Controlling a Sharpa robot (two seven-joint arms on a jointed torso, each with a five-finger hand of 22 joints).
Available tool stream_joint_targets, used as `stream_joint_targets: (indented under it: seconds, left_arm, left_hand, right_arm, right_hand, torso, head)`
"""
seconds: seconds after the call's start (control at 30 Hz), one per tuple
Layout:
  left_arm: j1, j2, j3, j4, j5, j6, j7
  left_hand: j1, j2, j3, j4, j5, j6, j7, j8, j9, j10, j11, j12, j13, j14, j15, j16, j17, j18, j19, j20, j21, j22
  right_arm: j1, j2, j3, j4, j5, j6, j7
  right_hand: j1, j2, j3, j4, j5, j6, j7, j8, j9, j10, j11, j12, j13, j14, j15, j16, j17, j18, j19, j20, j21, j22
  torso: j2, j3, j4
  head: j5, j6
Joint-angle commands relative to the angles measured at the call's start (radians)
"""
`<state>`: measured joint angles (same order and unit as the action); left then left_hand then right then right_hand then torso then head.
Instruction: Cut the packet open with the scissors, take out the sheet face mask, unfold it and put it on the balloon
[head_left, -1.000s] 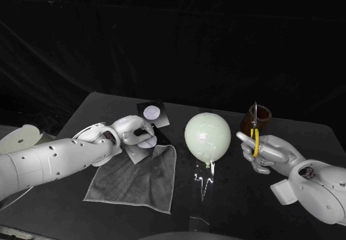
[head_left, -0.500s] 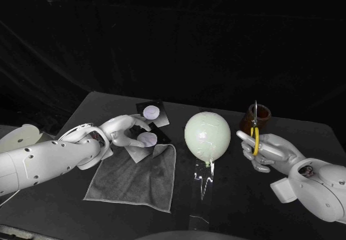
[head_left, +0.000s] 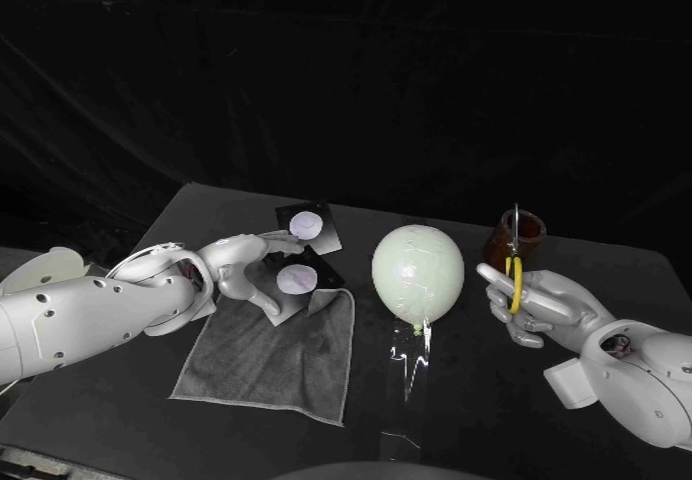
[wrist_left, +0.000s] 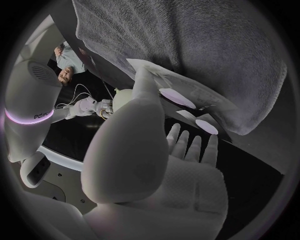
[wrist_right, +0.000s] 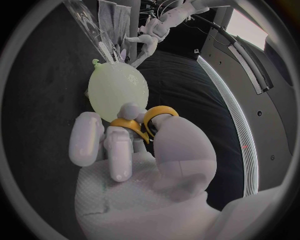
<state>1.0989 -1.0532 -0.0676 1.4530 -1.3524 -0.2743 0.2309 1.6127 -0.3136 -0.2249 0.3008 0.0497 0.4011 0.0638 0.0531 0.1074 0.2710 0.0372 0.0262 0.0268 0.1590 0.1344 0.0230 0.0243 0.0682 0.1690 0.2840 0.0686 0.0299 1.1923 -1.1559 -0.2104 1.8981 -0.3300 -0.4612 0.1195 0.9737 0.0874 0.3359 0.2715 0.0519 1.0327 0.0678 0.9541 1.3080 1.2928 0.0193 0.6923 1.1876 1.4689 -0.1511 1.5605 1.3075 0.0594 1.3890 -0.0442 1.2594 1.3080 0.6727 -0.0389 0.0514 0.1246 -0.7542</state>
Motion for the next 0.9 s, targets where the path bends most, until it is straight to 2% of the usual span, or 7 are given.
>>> stream_joint_targets:
  seconds: [0.03,0.23,0.4,0.43,0.53,0.57,0.9]
  left_arm:
    - [0.001,0.002,-0.001,0.01,-0.045,0.053,-0.046]
    - [-0.008,0.013,-0.007,0.013,-0.055,0.053,-0.066]
    - [-0.016,0.025,-0.01,-0.001,-0.067,0.062,-0.078]
    - [-0.017,0.026,-0.011,-0.002,-0.07,0.067,-0.081]
    - [-0.019,0.027,-0.011,-0.005,-0.079,0.082,-0.091]
    - [-0.019,0.028,-0.012,-0.005,-0.082,0.086,-0.094]
    - [-0.027,0.037,-0.016,-0.008,-0.114,0.11,-0.117]
  left_hand:
    - [-0.014,-0.001,-0.008,0.001,-0.001,-0.046,-0.005,-0.011,-0.012,-0.031,-0.003,-0.004,-0.003,-0.011,0.0,-0.003,-0.002,0.004,-0.002,-0.003,-0.006,0.001]
    - [-0.063,-0.002,-0.008,0.0,0.0,-0.143,0.005,-0.024,-0.035,-0.108,0.004,-0.006,-0.005,-0.038,-0.016,-0.004,-0.004,0.01,-0.006,-0.017,-0.008,0.0]
    - [-0.062,-0.003,-0.008,0.0,0.0,-0.15,0.012,-0.025,-0.036,-0.115,0.008,-0.006,-0.006,-0.04,-0.019,-0.004,-0.004,0.011,-0.008,-0.019,-0.008,0.0]
    - [-0.058,-0.003,-0.007,0.0,0.0,-0.152,0.038,-0.023,-0.036,-0.12,0.031,-0.005,-0.005,-0.042,-0.028,-0.003,-0.003,0.015,-0.009,-0.025,-0.009,0.0]
    - [-0.058,-0.003,-0.008,0.0,0.0,-0.15,0.04,-0.022,-0.035,-0.118,0.032,-0.005,-0.004,-0.042,-0.028,-0.003,-0.003,0.015,-0.009,-0.025,-0.009,0.0]
    - [-0.059,-0.002,-0.008,0.0,0.0,-0.146,0.055,-0.02,-0.034,-0.116,0.045,-0.003,-0.004,-0.042,-0.034,-0.003,-0.003,0.017,-0.009,-0.029,-0.009,0.0]
    - [-0.073,-0.003,-0.009,0.0,0.0,-0.133,0.09,-0.015,-0.029,-0.119,0.079,-0.003,-0.003,-0.048,-0.029,-0.003,-0.002,0.023,-0.009,-0.038,-0.009,0.001]
  right_arm:
    - [-0.001,0.002,0.0,0.0,-0.01,0.021,0.013]
    - [-0.003,0.004,0.0,-0.001,-0.011,0.023,0.012]
    - [-0.004,0.005,0.0,0.0,-0.011,0.024,0.012]
    - [-0.005,0.005,0.0,0.0,-0.011,0.024,0.012]
    - [-0.005,0.004,0.0,0.001,-0.011,0.025,0.012]
    - [-0.005,0.003,0.0,0.001,-0.012,0.026,0.011]
    - [-0.006,0.005,0.0,0.001,-0.012,0.028,0.011]
  right_hand:
    - [-0.006,0.074,0.006,-0.002,0.002,0.393,-0.138,0.429,0.193,0.278,-0.145,0.879,0.383,0.1,-0.012,0.005,0.253,0.015,-0.001,0.002,-0.002,0.088]
    - [-0.002,0.073,0.005,-0.003,0.002,0.393,-0.138,0.429,0.193,0.278,-0.145,0.879,0.383,0.1,-0.011,0.005,0.252,0.015,-0.001,0.002,-0.002,0.088]
    - [-0.002,0.073,0.005,-0.003,0.002,0.393,-0.138,0.429,0.193,0.278,-0.145,0.879,0.383,0.1,-0.011,0.005,0.252,0.015,-0.001,0.002,-0.002,0.088]
    - [-0.002,0.073,0.005,-0.003,0.002,0.393,-0.138,0.429,0.193,0.278,-0.145,0.879,0.383,0.1,-0.011,0.005,0.252,0.015,-0.001,0.002,-0.002,0.088]
    - [-0.002,0.073,0.005,-0.003,0.002,0.393,-0.138,0.429,0.193,0.278,-0.145,0.879,0.383,0.1,-0.011,0.005,0.252,0.015,-0.001,0.002,-0.002,0.088]
    - [-0.002,0.073,0.005,-0.003,0.002,0.393,-0.138,0.429,0.193,0.278,-0.145,0.879,0.383,0.1,-0.011,0.005,0.252,0.015,-0.001,0.002,-0.002,0.088]
    - [-0.001,0.073,0.005,-0.003,0.002,0.394,-0.138,0.43,0.193,0.278,-0.145,0.879,0.383,0.1,-0.011,0.005,0.252,0.015,-0.001,0.002,-0.002,0.088]
  torso:
    - [0.001,-0.0006,-0.0011]
    - [0.002,-0.0004,-0.0014]
    - [0.003,-0.0008,-0.0015]
    - [0.003,-0.0008,-0.0019]
    - [0.003,-0.0008,-0.0026]
    - [0.003,-0.0006,-0.0025]
    - [0.002,-0.001,-0.0013]
  head:
    - [0.004,0.0]
    - [0.005,-0.001]
    - [0.004,-0.003]
    - [0.004,-0.003]
    - [0.004,-0.004]
    - [0.004,-0.005]
    - [0.005,-0.009]
